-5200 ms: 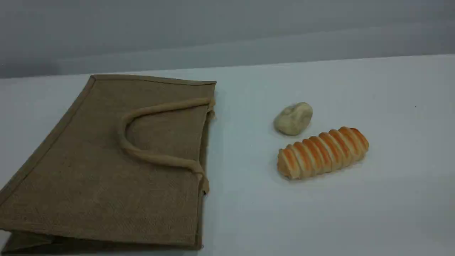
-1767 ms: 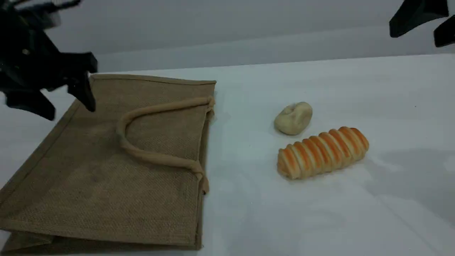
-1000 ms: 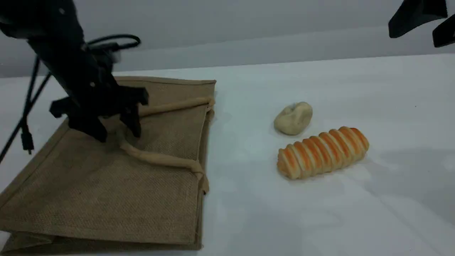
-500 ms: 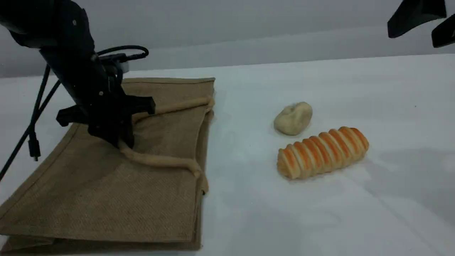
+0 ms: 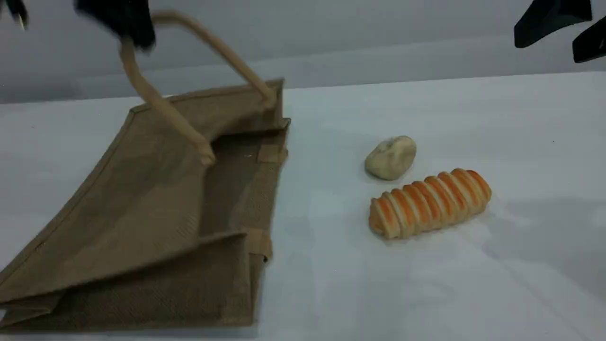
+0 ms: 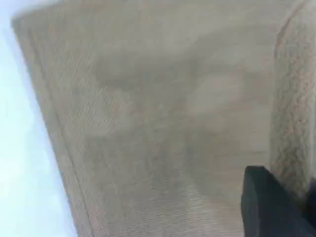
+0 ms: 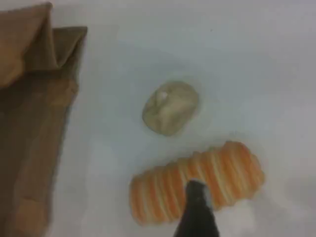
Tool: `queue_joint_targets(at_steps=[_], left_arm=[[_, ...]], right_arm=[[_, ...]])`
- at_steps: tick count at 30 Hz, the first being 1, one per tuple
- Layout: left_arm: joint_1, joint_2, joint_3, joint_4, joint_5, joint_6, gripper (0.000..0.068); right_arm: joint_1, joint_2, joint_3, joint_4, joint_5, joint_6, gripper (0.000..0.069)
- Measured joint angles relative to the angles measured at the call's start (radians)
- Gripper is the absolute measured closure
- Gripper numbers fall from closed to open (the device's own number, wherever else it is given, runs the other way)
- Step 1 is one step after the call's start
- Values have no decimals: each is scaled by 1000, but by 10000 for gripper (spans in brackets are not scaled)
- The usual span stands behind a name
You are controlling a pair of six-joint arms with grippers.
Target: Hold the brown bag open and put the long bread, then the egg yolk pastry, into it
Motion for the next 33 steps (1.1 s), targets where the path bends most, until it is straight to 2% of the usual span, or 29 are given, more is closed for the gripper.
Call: queue_joint_targets(at_steps=[6, 10, 13, 26, 33], left_arm=[[0, -81, -178, -147, 194, 215, 598], [0, -112, -234, -217, 203, 336, 598], [0, -134, -234, -233, 202, 393, 598], [0, -178, -234, -230, 200, 417, 598], [0, -178, -234, -231, 199, 415, 598]], right_arm=[[21, 43, 0, 2, -9, -5, 216], [73, 113, 0, 8, -69, -5, 216], [119, 167, 0, 10, -123, -2, 216], [130, 411, -1, 53, -321, -2, 216], [130, 496, -55, 53, -315, -2, 216]])
